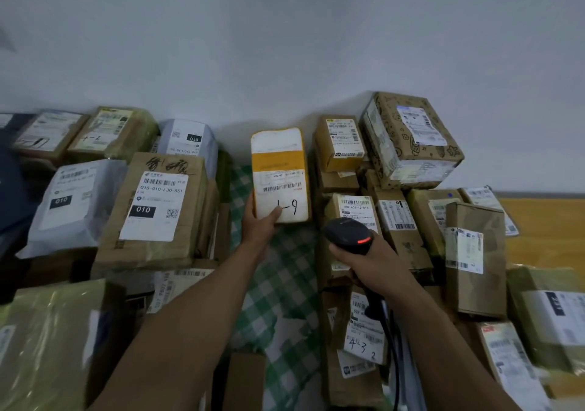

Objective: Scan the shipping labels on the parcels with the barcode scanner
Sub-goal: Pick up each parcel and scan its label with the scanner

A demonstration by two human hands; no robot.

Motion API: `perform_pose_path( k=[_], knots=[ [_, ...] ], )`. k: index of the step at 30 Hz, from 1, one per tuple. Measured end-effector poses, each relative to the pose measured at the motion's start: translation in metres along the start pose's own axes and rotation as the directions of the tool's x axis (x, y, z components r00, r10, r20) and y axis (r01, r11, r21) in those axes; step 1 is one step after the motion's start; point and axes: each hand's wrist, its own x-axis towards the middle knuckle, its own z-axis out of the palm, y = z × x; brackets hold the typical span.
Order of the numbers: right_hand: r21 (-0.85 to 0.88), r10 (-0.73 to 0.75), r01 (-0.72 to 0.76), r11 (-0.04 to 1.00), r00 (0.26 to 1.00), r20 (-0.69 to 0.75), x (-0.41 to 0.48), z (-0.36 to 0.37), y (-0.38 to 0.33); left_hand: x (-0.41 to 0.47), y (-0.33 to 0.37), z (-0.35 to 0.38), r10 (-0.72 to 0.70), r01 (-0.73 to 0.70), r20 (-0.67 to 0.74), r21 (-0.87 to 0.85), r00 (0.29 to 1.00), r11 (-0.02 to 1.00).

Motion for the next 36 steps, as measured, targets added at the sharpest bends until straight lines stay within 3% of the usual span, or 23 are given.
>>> perform_pose_path(
  k=[4, 9, 20, 36],
  knots=[
    [0.010, -0.030, 0.030, 0.999, 1.000, -0.006, -0.019, -0.001, -0.011, -0.032, 0.015, -0.005, 0.038, -0.041, -0.045, -0.066, 0.998, 0.997],
    [0.018, -0.123, 0.124, 0.992, 0.992, -0.025, -0.059, 0.001, -0.023, -0.098, 0.032, -0.012, 0.246, -0.228, -0.130, 0.134, 0.961, 0.964],
    [0.096, -0.221, 0.214, 0.972, 0.973, 0.067, -0.161, -0.003, -0.016, -0.211, 0.029, -0.008, 0.456, -0.440, -0.138, 0.132, 0.879, 0.888],
    [0.107, -0.248, 0.236, 0.966, 0.960, 0.126, -0.211, -0.008, -0.009, -0.250, 0.017, -0.015, 0.441, -0.430, -0.155, 0.101, 0.884, 0.897]
  ],
)
